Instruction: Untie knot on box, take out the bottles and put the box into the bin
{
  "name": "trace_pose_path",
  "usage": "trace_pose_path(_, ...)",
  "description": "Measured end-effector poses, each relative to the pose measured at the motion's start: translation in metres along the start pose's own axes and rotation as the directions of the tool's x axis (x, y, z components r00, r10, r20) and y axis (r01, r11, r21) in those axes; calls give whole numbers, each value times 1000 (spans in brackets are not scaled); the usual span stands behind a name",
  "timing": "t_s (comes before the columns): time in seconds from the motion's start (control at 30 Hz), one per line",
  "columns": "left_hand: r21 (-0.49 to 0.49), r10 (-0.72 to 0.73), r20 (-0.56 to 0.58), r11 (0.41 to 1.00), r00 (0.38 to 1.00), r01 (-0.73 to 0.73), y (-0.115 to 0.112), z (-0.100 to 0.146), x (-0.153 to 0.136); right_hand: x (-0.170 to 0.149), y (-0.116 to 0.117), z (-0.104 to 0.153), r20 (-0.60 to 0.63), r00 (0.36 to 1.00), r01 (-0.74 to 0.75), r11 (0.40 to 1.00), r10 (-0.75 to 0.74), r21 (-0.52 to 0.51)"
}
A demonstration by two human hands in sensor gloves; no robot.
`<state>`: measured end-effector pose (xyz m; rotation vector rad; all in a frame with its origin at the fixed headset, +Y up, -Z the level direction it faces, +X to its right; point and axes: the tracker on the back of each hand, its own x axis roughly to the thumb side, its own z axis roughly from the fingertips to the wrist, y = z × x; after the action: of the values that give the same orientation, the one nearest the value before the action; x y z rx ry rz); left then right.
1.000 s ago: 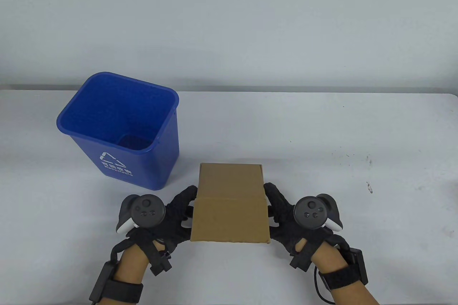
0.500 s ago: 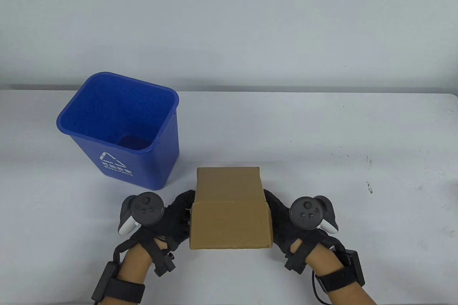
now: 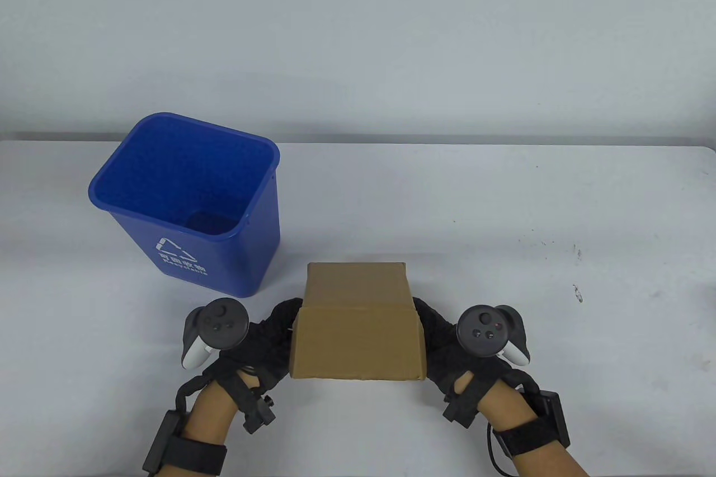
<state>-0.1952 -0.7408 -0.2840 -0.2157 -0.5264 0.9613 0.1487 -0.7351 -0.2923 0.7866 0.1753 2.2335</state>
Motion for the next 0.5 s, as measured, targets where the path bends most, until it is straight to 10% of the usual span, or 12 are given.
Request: trace_pose_path(0.5,11,21,-3,1000,1000,-21,0,2,0,-4,-3,0,-15,999,51,997,-52,-51)
